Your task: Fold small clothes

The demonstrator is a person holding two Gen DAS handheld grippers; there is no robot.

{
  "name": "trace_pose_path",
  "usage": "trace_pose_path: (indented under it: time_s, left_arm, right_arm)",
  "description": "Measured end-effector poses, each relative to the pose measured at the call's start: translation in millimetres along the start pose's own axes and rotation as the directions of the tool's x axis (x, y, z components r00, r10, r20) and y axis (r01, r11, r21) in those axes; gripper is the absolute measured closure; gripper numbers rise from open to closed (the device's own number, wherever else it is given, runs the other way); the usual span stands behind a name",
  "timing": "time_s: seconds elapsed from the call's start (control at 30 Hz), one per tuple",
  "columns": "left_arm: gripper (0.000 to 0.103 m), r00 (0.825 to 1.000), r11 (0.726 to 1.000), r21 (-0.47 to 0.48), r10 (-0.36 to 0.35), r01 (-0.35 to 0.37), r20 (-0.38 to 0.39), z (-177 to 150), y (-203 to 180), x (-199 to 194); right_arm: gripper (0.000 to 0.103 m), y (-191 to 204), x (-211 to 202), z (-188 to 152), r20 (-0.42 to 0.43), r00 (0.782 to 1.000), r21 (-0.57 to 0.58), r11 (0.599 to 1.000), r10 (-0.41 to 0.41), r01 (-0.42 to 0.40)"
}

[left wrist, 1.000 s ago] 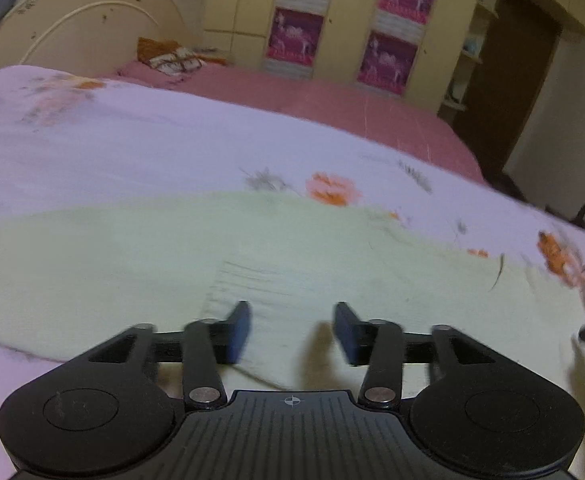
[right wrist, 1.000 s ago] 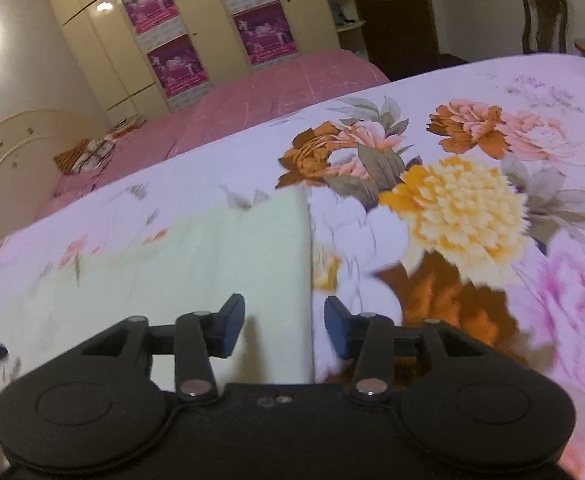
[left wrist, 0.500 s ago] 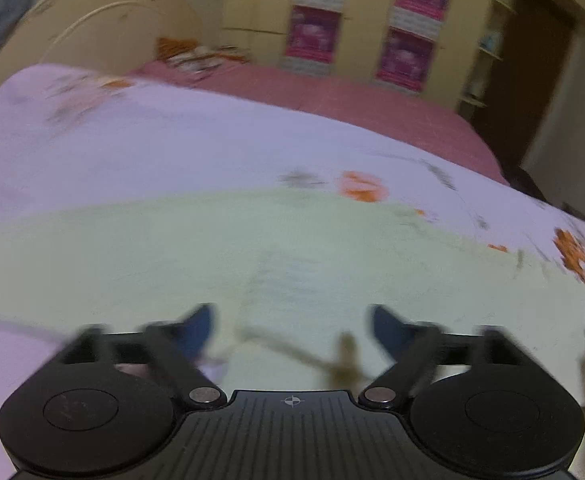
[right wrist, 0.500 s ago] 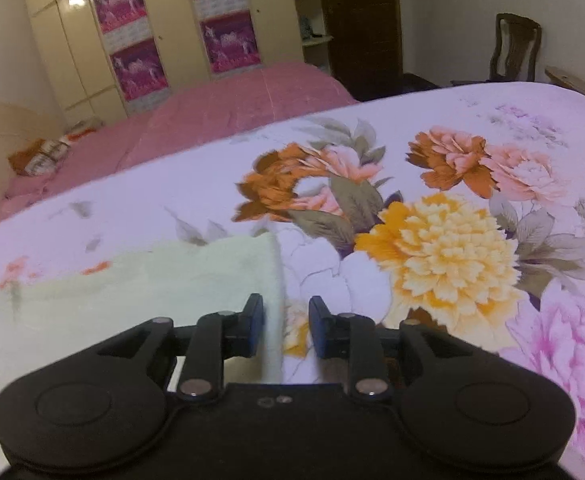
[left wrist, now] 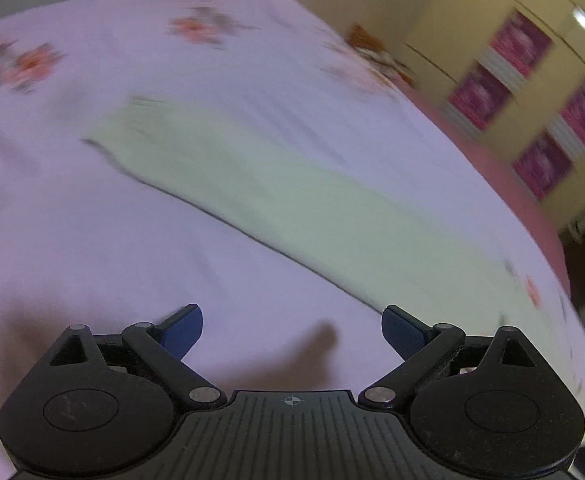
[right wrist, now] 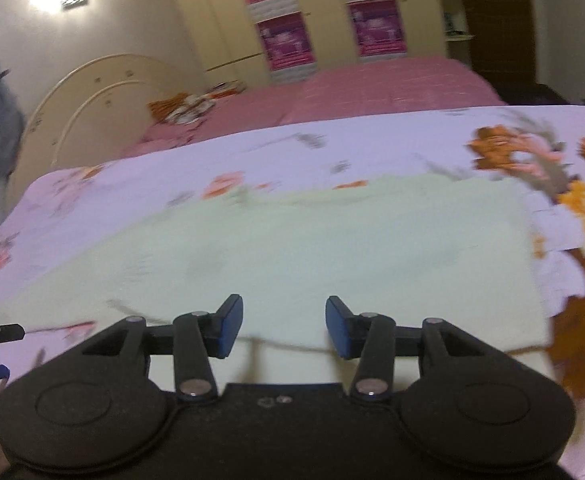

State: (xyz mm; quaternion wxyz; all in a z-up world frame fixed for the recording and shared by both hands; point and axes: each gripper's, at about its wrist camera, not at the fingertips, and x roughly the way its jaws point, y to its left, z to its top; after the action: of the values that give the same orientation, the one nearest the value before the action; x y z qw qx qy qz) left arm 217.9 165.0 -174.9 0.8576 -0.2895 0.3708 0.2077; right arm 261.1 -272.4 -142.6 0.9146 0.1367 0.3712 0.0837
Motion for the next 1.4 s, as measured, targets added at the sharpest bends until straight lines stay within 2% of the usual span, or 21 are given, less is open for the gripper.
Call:
trace_pose_path:
  time_s: [0.07, 0.1, 0.2, 0.4, 0.47, 0.5, 0.53, 0.6, 0.63, 0.7, 0.77, 0.83, 0.87, 0.9, 0.93, 1.0, 1.07, 1.2, 1.3, 1.4]
  left_arm:
    - [0.007, 1.0, 0.997, -0.067, -0.024, 0.025, 0.005, 10, 20, 6]
    - [0.007, 0.998, 0.992, -0.112, -0.059, 0.06, 0.015, 15, 32, 9]
    - [0.018, 0.994, 0.977, -0.19, -0.085, 0.096, 0.063, 27, 47, 19]
    - [0.019, 0.986, 0.962, -0.24, -0.1, 0.13, 0.134, 46, 52, 46]
    - [0.032, 0.985, 0.96, -0.251, -0.093, 0.128, 0.145, 53, 51, 53]
    - [0.049, 0.985, 0.956, -0.264, -0.088, 0.124, 0.146, 55, 53, 57]
    - [0.073, 0.986, 0.95, -0.287, -0.081, 0.121, 0.148, 61, 57, 62]
    - [0.091, 0.986, 0.935, -0.333, -0.076, 0.121, 0.147, 65, 68, 67]
    - [0.091, 0.985, 0.935, -0.336, -0.067, 0.117, 0.157, 67, 69, 68]
    - [0.091, 0.981, 0.941, -0.312, -0.074, 0.129, 0.181, 69, 66, 64]
    - [0.099, 0.972, 0.961, -0.233, -0.101, 0.15, 0.211, 72, 52, 57]
    - [0.1, 0.962, 0.971, -0.142, -0.156, 0.191, 0.225, 75, 30, 48]
    - [0.1, 0.954, 0.971, -0.081, -0.202, 0.224, 0.221, 75, 12, 43]
    - [0.1, 0.947, 0.968, -0.03, -0.237, 0.249, 0.215, 75, -4, 40]
    - [0.1, 0.939, 0.961, 0.02, -0.274, 0.276, 0.207, 73, -22, 36]
    - [0.1, 0.916, 0.93, 0.118, -0.364, 0.348, 0.168, 63, -66, 29]
    - [0.1, 0.89, 0.887, 0.2, -0.443, 0.417, 0.108, 44, -111, 25]
    - [0.1, 0.833, 0.787, 0.301, -0.55, 0.539, -0.056, -8, -199, 29]
    - [0.1, 0.793, 0.72, 0.335, -0.576, 0.608, -0.199, -61, -254, 34]
    - [0.1, 0.765, 0.673, 0.366, -0.541, 0.643, -0.35, -111, -296, 43]
  right_arm:
    - [0.055, 13, 3, -1, -0.005, 1.0, -0.022, 1.0, 0.014, -0.014]
    - [0.055, 20, 5, -1, -0.008, 1.0, -0.031, 0.999, 0.018, -0.018]
    - [0.054, 37, 11, -1, -0.014, 0.999, -0.048, 0.998, 0.032, -0.032]
    - [0.052, 59, 26, -2, -0.017, 1.0, -0.071, 0.997, 0.022, -0.023]
    - [0.053, 62, 32, -1, -0.016, 1.0, -0.07, 0.997, 0.012, -0.013]
    - [0.053, 64, 35, 0, -0.012, 1.0, -0.071, 0.998, 0.003, -0.004]
    - [0.053, 66, 38, 1, -0.008, 1.0, -0.072, 0.997, -0.005, 0.004]
    - [0.053, 69, 45, 4, -0.005, 1.0, -0.078, 0.997, -0.021, 0.02]
    - [0.053, 71, 49, 6, -0.004, 1.0, -0.079, 0.997, -0.026, 0.026]
    - [0.052, 76, 57, 9, 0.001, 0.999, -0.092, 0.995, -0.039, 0.039]
    - [0.052, 83, 65, 8, 0.012, 0.997, -0.122, 0.99, -0.071, 0.071]
    - [0.052, 89, 80, -1, -0.04, 0.994, -0.181, 0.979, -0.105, 0.096]
    - [0.05, 95, 88, -9, -0.048, 0.99, -0.252, 0.961, -0.131, 0.115]
    - [0.05, 102, 88, -17, -0.007, 0.989, -0.325, 0.935, -0.15, 0.139]
    - [0.05, 104, 88, -17, -0.002, 0.988, -0.33, 0.933, -0.153, 0.144]
    - [0.05, 95, 83, -8, -0.028, 0.993, -0.246, 0.964, -0.114, 0.103]
    - [0.053, 78, 66, 1, -0.006, 0.999, -0.119, 0.992, -0.043, 0.042]
    - [0.051, 45, 24, 9, 0.055, 0.998, -0.006, 1.0, -0.012, 0.012]
    - [0.05, 9, -1, 6, 0.069, 0.997, 0.079, 0.997, -0.027, 0.021]
    - [0.05, -25, -19, -5, 0.066, 0.995, 0.13, 0.99, -0.071, 0.061]
